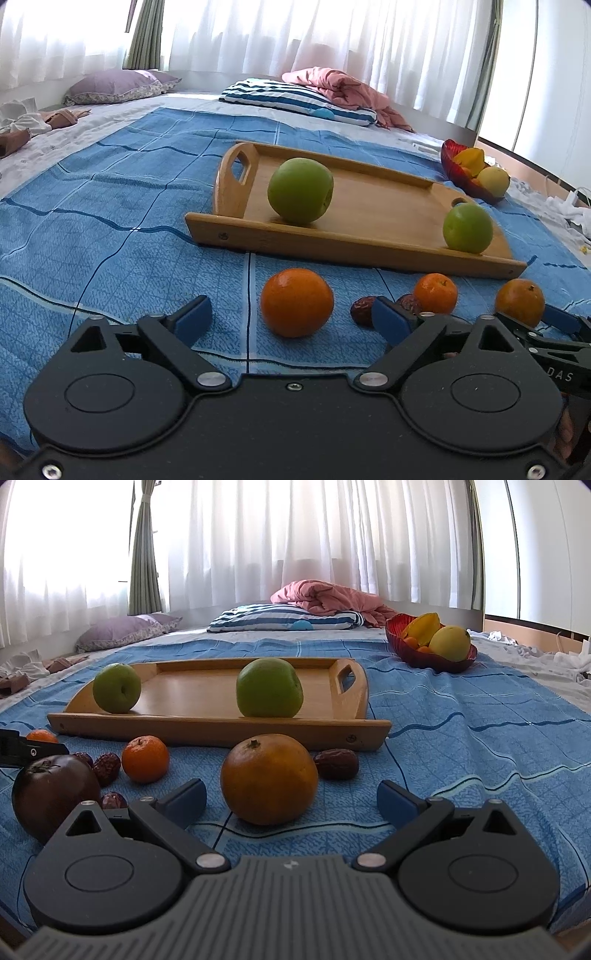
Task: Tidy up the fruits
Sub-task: 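Move both tools back to the oranges beside the tray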
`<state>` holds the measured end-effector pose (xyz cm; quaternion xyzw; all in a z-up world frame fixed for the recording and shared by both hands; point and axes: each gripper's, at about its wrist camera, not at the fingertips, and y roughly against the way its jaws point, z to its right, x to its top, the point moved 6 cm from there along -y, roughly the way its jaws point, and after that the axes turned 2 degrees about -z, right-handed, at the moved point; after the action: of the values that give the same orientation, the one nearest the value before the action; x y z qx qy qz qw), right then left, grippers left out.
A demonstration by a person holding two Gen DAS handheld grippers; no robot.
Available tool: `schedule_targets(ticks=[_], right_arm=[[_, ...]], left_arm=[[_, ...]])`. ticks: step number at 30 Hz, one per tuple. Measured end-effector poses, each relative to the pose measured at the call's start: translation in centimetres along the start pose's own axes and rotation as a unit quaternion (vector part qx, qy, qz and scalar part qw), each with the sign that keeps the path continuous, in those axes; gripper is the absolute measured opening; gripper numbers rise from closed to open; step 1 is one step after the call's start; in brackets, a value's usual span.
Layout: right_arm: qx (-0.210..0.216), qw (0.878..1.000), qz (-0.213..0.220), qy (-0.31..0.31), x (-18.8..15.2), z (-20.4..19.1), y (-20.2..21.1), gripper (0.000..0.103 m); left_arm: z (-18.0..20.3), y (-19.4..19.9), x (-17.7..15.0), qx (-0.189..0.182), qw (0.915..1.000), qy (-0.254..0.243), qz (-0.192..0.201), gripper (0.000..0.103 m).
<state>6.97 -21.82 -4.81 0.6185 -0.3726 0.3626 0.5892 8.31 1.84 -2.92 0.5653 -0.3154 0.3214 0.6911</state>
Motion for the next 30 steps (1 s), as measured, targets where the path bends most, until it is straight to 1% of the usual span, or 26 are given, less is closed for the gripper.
schedule_targets(ticks=[4,7,13,20,26,27,30], right_arm=[[0.0,1.0,0.0,0.0,0.01,0.01,0.0,0.103],[0.0,1.0,0.0,0.0,-0.01,-0.01,0.01,0.103],[0.0,1.0,-0.002,0.0,0.02,0.0,-0.02,0.103],[-0.001,1.0,-0.005,0.002,0.03,0.03,-0.1,0.103],[-0.005,1.0,-0.005,0.001,0.0,-0.06,0.21,0.103],[-0.005,1.0,-0.005,0.0,0.01,-0.09,0.24,0.102],[-0.002,1.0,-0.008,-0.001,0.02,-0.27,0.41,0.101]], left_arm=[[0.25,0.33,-0.01,0.002,1.0,-0.007,0.0,0.078],[0.32,0.4,0.01,-0.001,1.0,-0.007,-0.003,0.071],[0.04,0.24,0.14,0.0,1.0,0.001,-0.008,0.063],[0.25,-0.06,0.02,0.007,0.9998,-0.009,-0.015,0.062],[0.29,-0.21,0.04,0.012,0.9998,-0.005,-0.015,0.061],[0.26,-0.2,0.04,0.012,0.9998,-0.004,-0.014,0.061],[0.2,-0.19,0.05,0.012,0.9998,-0.002,-0.015,0.052]])
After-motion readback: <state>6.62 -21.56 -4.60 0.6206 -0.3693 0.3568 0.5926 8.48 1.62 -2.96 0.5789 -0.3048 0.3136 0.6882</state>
